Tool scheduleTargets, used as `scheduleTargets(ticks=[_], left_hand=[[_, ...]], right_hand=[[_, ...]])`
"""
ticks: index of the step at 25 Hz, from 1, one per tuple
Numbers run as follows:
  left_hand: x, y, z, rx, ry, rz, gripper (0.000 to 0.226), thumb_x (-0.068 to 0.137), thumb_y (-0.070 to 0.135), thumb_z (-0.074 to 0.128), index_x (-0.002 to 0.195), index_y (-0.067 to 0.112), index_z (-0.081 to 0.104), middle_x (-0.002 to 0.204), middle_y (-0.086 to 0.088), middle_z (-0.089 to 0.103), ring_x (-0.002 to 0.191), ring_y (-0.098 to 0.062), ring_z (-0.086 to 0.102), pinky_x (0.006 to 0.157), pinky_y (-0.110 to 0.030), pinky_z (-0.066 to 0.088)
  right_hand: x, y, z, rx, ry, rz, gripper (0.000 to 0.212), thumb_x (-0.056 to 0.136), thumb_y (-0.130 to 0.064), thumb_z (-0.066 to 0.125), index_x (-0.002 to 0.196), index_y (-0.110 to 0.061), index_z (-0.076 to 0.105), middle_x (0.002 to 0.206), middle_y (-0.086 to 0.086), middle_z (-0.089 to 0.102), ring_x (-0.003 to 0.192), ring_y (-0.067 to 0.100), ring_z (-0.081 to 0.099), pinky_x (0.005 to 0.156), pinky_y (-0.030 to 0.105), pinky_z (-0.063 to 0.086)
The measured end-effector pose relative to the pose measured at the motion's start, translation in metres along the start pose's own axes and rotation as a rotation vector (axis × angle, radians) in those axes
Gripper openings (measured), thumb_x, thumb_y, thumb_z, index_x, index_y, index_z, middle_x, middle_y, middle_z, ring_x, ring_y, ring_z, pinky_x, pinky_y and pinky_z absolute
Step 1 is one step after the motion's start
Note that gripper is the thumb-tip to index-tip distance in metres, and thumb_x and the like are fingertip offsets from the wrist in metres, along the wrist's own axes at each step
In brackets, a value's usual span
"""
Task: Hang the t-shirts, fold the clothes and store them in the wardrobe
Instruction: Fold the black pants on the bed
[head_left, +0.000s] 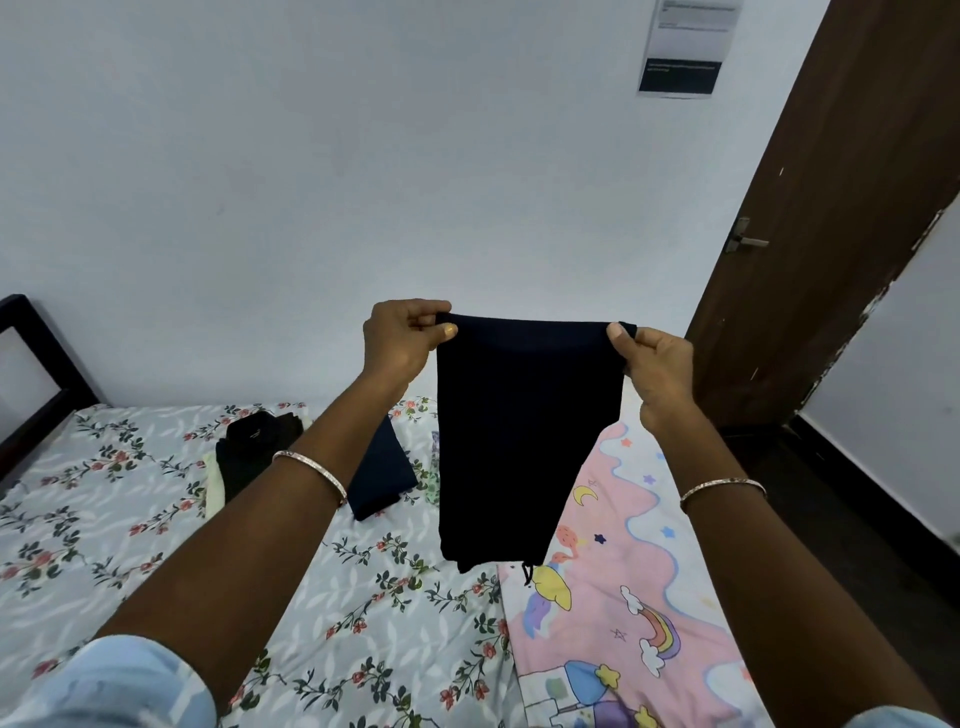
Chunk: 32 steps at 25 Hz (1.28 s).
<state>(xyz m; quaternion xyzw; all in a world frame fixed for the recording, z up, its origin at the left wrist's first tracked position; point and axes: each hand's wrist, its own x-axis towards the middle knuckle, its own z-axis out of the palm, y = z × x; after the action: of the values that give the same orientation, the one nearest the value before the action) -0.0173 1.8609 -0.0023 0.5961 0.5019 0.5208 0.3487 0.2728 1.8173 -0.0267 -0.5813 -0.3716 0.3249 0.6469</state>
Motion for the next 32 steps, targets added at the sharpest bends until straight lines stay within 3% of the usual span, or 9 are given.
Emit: scheduleTargets(ticks=[4, 7, 10, 14, 18, 22, 26, 30, 32], left_hand=[[-0.006, -0.007, 0.002, 0.398, 0.003, 0.181, 0.014, 0.083, 0.016, 0.078, 0.097, 0.016, 0.078, 0.075, 0.01, 0.062, 0.072, -0.001, 0.059, 0.067, -0.012, 0.042], [-0.017, -0.016, 0.001, 0.495, -0.083, 0.291, 0.008, 0.089, 0.024, 0.072, 0.096, 0.02, 0.073, 0.092, 0.005, 0.061, 0.09, -0.011, 0.056, 0.077, -0.025, 0.038], [-0.035, -0.024, 0.001, 0.336, -0.232, 0.245, 0.008, 0.095, 0.026, 0.065, 0.1, 0.019, 0.064, 0.105, 0.01, 0.067, 0.102, -0.006, 0.058, 0.086, -0.027, 0.041], [-0.05, -0.023, 0.005, 0.12, -0.422, 0.103, 0.008, 0.096, 0.026, 0.064, 0.1, 0.019, 0.063, 0.08, 0.001, 0.074, 0.082, -0.009, 0.069, 0.082, -0.028, 0.049], [-0.034, -0.025, 0.026, 0.052, -0.54, 0.06, 0.008, 0.095, 0.03, 0.065, 0.1, 0.023, 0.065, 0.08, -0.012, 0.072, 0.077, -0.024, 0.065, 0.083, -0.042, 0.053], [-0.002, -0.047, 0.069, 0.066, -0.577, -0.051, 0.013, 0.095, 0.027, 0.066, 0.104, 0.018, 0.067, 0.086, -0.006, 0.077, 0.088, -0.024, 0.071, 0.082, -0.04, 0.056], [0.037, -0.109, 0.127, 0.166, -0.589, -0.181, 0.018, 0.092, 0.026, 0.069, 0.106, 0.014, 0.07, 0.088, -0.006, 0.077, 0.086, -0.018, 0.072, 0.074, -0.034, 0.055], [0.083, -0.208, 0.209, 0.279, -0.59, -0.266, 0.011, 0.092, 0.023, 0.07, 0.091, 0.011, 0.072, 0.089, -0.006, 0.074, 0.089, -0.028, 0.072, 0.087, -0.047, 0.056], [0.099, -0.249, 0.244, 0.352, -0.59, -0.263, 0.007, 0.092, 0.027, 0.069, 0.088, 0.021, 0.068, 0.087, -0.002, 0.07, 0.094, -0.03, 0.069, 0.084, -0.044, 0.054]], right_hand=[[-0.009, 0.014, -0.005, -0.046, 0.067, -0.113, 0.033, 0.083, -0.036, 0.081, 0.096, -0.007, 0.071, 0.089, -0.013, 0.068, 0.079, 0.0, 0.064, 0.074, 0.018, 0.052], [-0.027, 0.018, -0.013, 0.043, 0.018, -0.111, 0.01, 0.091, -0.029, 0.073, 0.091, -0.02, 0.072, 0.093, -0.01, 0.071, 0.085, 0.005, 0.066, 0.077, 0.023, 0.054], [-0.047, 0.022, -0.028, 0.046, 0.003, -0.147, 0.014, 0.094, -0.028, 0.069, 0.087, -0.017, 0.072, 0.079, -0.003, 0.069, 0.076, 0.009, 0.063, 0.07, 0.025, 0.052], [-0.063, 0.027, -0.055, 0.016, 0.002, -0.177, 0.027, 0.095, -0.029, 0.067, 0.096, -0.002, 0.07, 0.085, 0.017, 0.068, 0.079, 0.02, 0.061, 0.067, 0.028, 0.053], [-0.049, 0.028, -0.077, -0.054, 0.021, -0.223, 0.046, 0.092, -0.037, 0.07, 0.097, 0.009, 0.064, 0.089, 0.041, 0.056, 0.078, 0.029, 0.052, 0.069, 0.043, 0.043], [-0.006, 0.046, -0.087, -0.112, 0.021, -0.144, 0.035, 0.093, -0.033, 0.069, 0.095, 0.002, 0.069, 0.089, 0.034, 0.062, 0.076, 0.028, 0.056, 0.068, 0.039, 0.047], [0.052, 0.102, -0.088, -0.16, 0.001, 0.017, 0.02, 0.092, -0.027, 0.071, 0.08, -0.011, 0.07, 0.069, -0.001, 0.066, 0.064, 0.008, 0.059, 0.058, 0.022, 0.048], [0.136, 0.207, -0.093, -0.201, 0.006, 0.218, 0.018, 0.091, -0.027, 0.073, 0.081, -0.012, 0.073, 0.076, 0.005, 0.069, 0.07, 0.014, 0.062, 0.067, 0.032, 0.052], [0.169, 0.254, -0.093, -0.221, 0.019, 0.289, 0.016, 0.092, -0.025, 0.073, 0.082, -0.013, 0.073, 0.075, 0.001, 0.07, 0.068, 0.012, 0.062, 0.068, 0.03, 0.053]])
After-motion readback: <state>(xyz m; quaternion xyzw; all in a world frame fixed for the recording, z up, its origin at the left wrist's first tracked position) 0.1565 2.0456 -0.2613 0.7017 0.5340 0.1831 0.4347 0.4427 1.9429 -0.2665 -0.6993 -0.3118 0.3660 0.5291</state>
